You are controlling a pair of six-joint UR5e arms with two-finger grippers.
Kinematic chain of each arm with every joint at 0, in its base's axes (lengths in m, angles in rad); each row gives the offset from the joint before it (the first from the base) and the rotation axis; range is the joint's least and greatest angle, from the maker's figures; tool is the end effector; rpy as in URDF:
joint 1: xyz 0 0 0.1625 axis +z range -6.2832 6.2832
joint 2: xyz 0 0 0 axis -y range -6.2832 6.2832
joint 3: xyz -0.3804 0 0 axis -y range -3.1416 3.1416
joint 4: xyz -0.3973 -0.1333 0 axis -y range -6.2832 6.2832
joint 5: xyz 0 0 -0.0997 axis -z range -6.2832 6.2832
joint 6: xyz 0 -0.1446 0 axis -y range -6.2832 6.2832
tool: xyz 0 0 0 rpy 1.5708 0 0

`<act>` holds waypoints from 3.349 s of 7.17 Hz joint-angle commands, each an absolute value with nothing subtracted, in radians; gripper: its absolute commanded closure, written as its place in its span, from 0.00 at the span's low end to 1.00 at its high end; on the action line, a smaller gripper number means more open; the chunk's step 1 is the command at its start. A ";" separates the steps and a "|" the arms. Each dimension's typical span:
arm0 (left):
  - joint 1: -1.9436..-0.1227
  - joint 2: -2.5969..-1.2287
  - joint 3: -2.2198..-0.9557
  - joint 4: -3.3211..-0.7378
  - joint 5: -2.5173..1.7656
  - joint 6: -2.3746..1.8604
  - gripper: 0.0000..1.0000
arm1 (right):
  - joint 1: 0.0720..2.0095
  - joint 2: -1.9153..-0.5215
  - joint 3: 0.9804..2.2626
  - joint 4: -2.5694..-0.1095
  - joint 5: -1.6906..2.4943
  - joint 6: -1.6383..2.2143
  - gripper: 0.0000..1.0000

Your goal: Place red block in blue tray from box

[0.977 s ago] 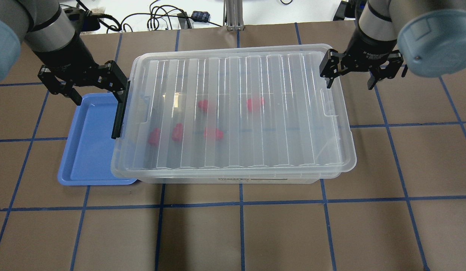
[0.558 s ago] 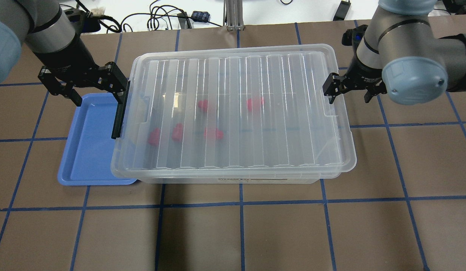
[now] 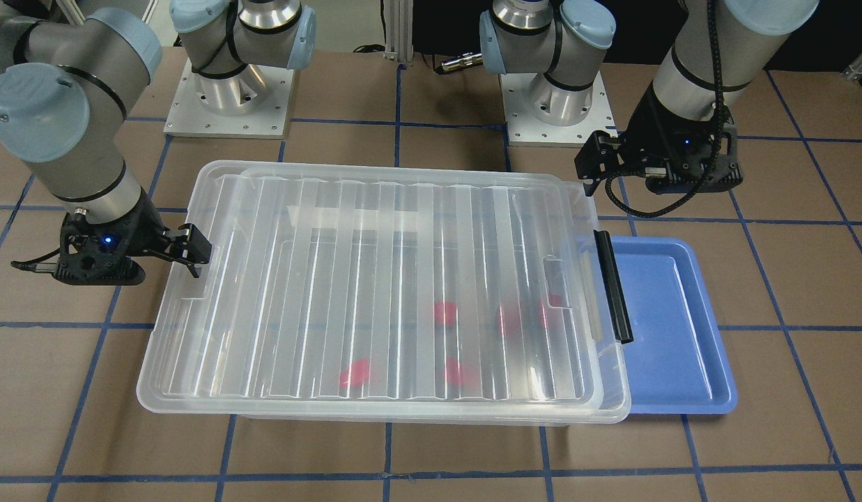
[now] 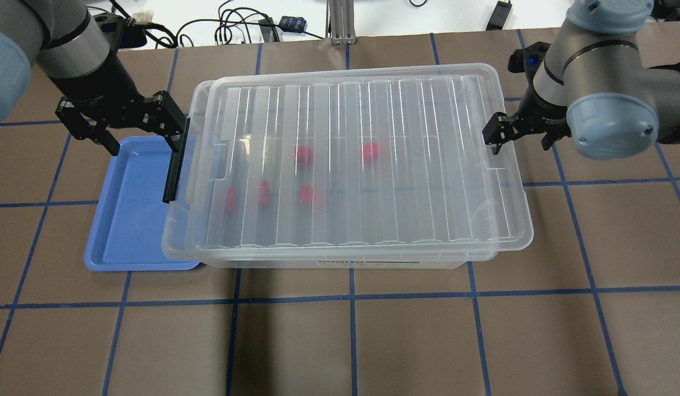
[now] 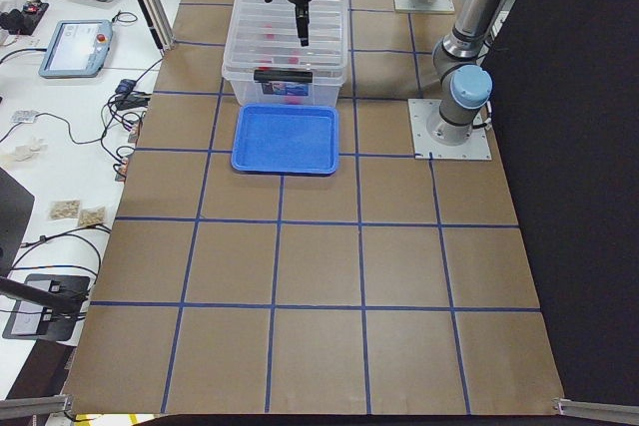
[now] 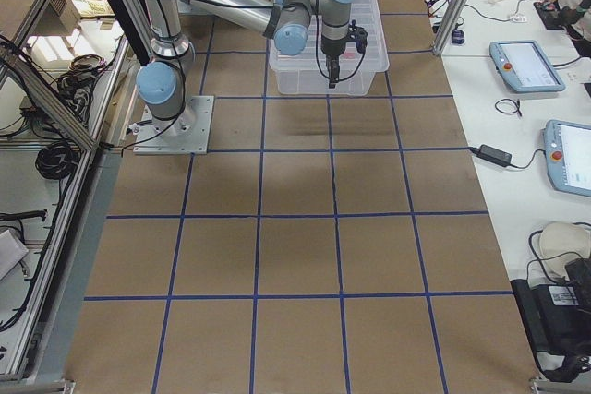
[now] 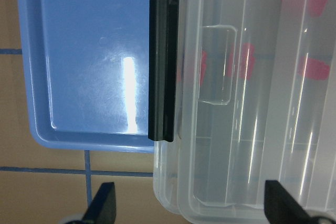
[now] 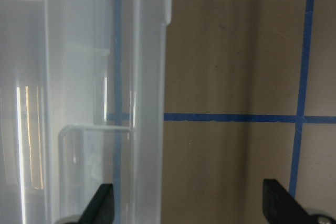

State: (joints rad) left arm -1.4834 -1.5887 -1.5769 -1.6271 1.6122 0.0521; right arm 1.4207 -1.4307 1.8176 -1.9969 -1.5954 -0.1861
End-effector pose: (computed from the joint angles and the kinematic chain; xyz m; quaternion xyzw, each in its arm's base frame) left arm -0.0839 -0.5010 0.3813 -0.0168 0.9988 0.0415 0.0178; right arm 0.0496 -0.5398 0.2487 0.0178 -0.9996 0.0173 0.0154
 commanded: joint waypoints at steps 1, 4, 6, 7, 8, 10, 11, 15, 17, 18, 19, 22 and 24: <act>-1.483 -1.588 -1.577 -1.628 1.612 0.052 0.00 | 1.375 -1.431 1.818 -1.997 -1.594 -0.251 0.00; -1.483 -1.585 -1.577 -1.626 1.609 0.043 0.00 | 1.307 -1.431 1.818 -2.017 -1.591 -0.369 0.00; -1.483 -1.588 -1.578 -1.626 1.609 0.054 0.00 | 1.267 -1.430 1.818 -2.019 -1.591 -0.428 0.00; -1.483 -1.592 -1.577 -1.623 1.605 0.054 0.00 | 1.238 -1.431 1.816 -2.019 -1.591 -0.460 0.00; -1.476 -1.597 -1.574 -1.602 1.600 0.054 0.00 | 1.217 -1.430 1.813 -2.019 -1.589 -0.488 0.00; -1.471 -1.618 -1.574 -1.565 1.600 0.057 0.00 | 1.215 -1.430 1.806 -2.022 -1.600 -0.514 0.00; -1.473 -1.632 -1.578 -1.530 1.597 0.058 0.00 | 1.213 -1.430 1.805 -2.037 -1.604 -0.523 0.00; -1.479 -1.658 -1.583 -1.525 1.598 0.228 0.00 | 1.134 -1.430 1.806 -2.049 -1.603 -0.591 0.00; -1.489 -1.661 -1.600 -1.523 1.595 0.314 0.00 | 1.083 -1.430 1.807 -2.048 -1.602 -0.607 0.00; -1.530 -1.661 -1.620 -1.497 1.597 0.318 0.00 | 1.074 -1.430 1.807 -2.048 -1.603 -0.607 0.00; -1.558 -1.669 -1.650 -1.442 1.597 0.316 0.00 | 1.072 -1.430 1.806 -2.048 -1.603 -0.615 0.00; -1.577 -1.698 -1.733 -1.330 1.542 0.334 0.08 | 1.071 -1.430 1.805 -2.048 -1.606 -0.632 0.00; -1.585 -1.721 -1.776 -1.290 1.542 0.339 0.17 | 1.043 -1.431 1.804 -2.046 -1.605 -0.632 0.00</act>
State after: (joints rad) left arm -1.5808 -1.7071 -1.7501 -1.3128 1.5434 0.3353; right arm 1.0605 -1.4305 1.8045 -2.0468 -1.6057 -0.6315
